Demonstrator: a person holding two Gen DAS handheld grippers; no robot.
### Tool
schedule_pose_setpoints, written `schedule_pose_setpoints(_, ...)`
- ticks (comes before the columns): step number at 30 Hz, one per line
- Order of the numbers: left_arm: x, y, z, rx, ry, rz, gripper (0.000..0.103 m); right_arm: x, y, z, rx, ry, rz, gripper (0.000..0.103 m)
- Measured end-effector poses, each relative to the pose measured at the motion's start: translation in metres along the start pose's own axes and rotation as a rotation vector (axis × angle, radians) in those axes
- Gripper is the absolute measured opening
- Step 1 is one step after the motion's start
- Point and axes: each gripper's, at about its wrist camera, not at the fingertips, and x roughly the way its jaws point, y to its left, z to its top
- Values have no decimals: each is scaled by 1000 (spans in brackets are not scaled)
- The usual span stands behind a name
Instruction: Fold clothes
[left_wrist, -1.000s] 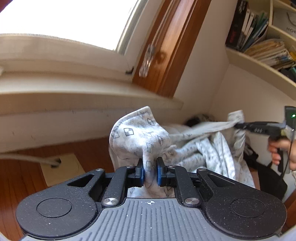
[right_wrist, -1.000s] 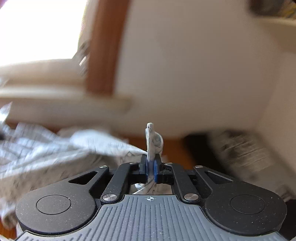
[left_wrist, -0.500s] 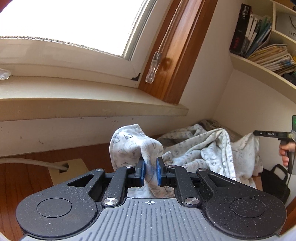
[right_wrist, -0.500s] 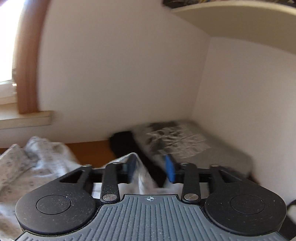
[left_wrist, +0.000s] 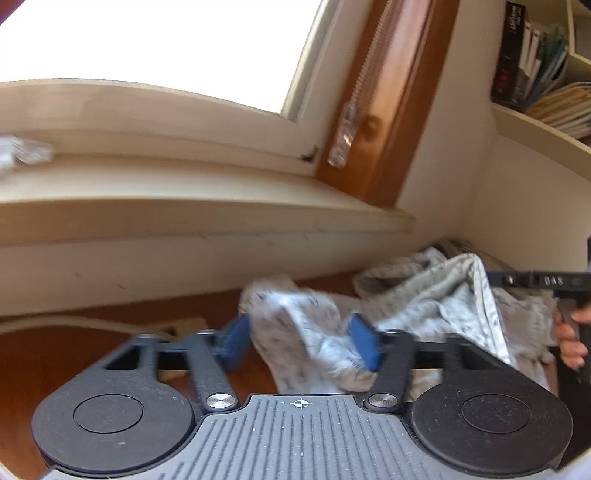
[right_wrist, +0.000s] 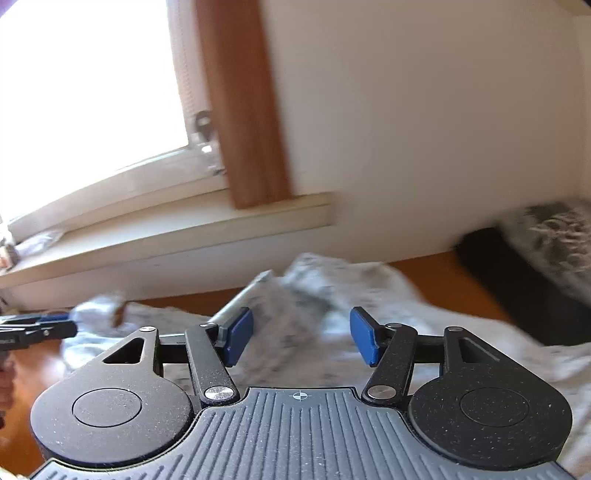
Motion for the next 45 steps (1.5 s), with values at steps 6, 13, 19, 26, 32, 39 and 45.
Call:
schedule_pose_setpoints(6, -6, 1, 2, -3, -30, -8, 72, 9, 14, -11, 32, 27, 132, 32)
schedule_pose_setpoints(13, -12, -9, 1, 7, -45, -73, 72, 0, 79, -34, -154, 9, 281, 9)
schedule_pose_setpoints(19, -12, -29, -6, 33, -23, -161, 74, 2, 106, -55, -223, 45, 269, 14)
schedule_pose_setpoints(26, 33, -52, 1, -49, 100, -273, 77, -27, 94, -64, -217, 40, 280, 38)
schedule_pose_setpoints(32, 63, -90, 15, 40, 174, -216, 77, -69, 48, -67, -184, -35, 185, 86)
schedule_pose_setpoints(39, 73, -91, 21, 102, 193, -139, 13, -71, -20, -78, -91, -54, 22, 86)
schedule_pose_setpoints(45, -4, -44, 50, 158, 72, -36, 12, -65, -50, -81, -42, -61, -35, 86)
